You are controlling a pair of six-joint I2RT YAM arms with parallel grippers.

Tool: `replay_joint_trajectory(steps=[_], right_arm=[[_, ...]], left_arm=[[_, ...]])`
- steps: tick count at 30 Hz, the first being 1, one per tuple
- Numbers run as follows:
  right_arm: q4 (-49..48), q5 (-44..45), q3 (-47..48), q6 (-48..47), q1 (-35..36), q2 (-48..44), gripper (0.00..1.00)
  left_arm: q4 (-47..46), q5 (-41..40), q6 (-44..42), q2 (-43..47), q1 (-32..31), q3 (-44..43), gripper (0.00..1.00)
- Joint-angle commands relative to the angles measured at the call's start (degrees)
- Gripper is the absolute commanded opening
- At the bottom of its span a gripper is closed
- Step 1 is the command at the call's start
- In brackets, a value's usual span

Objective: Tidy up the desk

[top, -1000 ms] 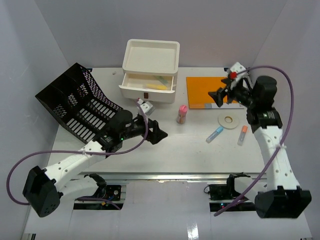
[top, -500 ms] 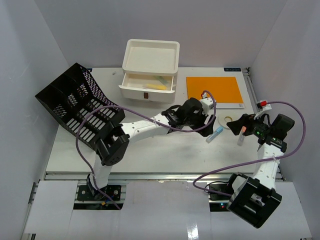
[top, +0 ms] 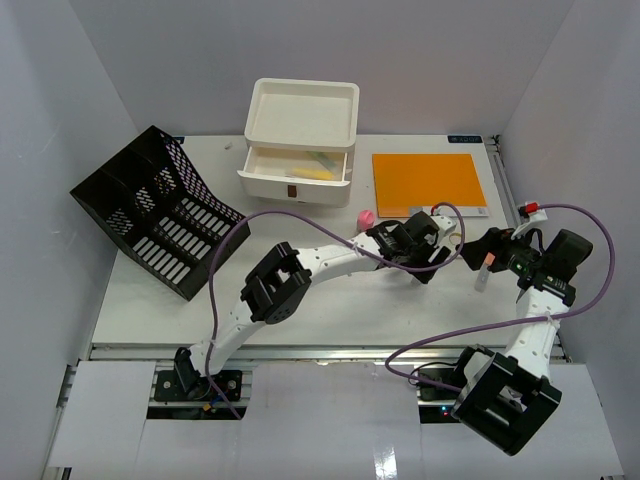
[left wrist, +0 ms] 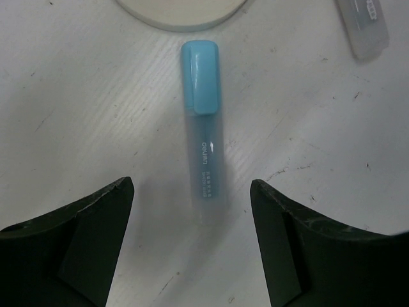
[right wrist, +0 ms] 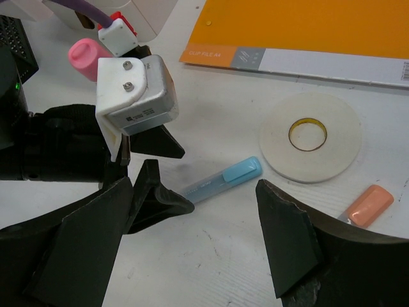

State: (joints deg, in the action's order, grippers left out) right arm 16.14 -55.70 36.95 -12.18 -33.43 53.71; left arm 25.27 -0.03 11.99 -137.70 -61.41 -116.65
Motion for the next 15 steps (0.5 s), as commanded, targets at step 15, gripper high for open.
replay_joint_trajectory(steps=[15], right_arm=[[-1.5,-1.8,0.7,0.6,-0.9,-0.6,0.84]], left_arm=[[1.0,-4.4,-2.9,-6.5,-2.4,-8.7,0.66]])
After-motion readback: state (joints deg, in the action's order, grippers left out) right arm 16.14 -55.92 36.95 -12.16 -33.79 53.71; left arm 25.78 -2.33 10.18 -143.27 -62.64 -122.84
